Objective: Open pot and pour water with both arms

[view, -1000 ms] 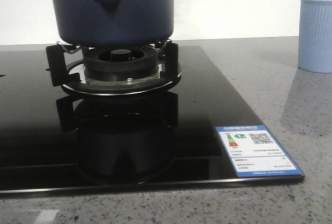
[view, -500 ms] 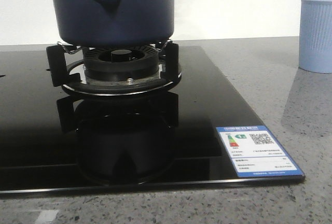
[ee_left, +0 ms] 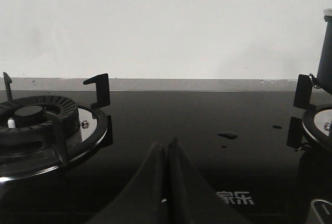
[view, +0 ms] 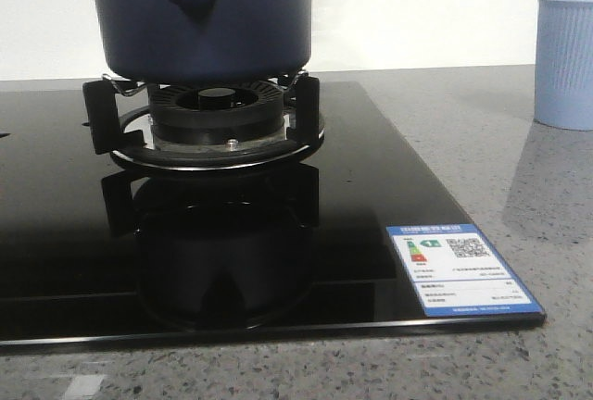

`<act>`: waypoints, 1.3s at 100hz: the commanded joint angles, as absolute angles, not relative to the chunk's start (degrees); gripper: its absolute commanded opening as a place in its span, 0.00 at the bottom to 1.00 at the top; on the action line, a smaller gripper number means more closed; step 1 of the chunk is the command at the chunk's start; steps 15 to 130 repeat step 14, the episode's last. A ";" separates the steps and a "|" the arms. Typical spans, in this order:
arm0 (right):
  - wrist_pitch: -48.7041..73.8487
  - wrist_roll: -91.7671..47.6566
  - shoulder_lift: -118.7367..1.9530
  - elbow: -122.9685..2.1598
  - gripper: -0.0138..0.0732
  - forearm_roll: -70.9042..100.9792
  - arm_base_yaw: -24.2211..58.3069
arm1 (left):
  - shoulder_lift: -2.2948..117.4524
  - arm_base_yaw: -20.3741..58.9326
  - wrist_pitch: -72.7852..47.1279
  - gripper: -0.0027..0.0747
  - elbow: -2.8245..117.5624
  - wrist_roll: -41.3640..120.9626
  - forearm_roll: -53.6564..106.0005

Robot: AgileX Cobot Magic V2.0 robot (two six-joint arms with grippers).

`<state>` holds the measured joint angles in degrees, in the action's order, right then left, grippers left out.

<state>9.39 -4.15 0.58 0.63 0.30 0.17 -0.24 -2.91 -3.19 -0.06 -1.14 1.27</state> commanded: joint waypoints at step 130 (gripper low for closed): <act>5.44 -4.93 1.35 2.02 0.08 0.32 0.25 | -1.91 -2.76 0.99 0.01 -0.62 -1.76 1.43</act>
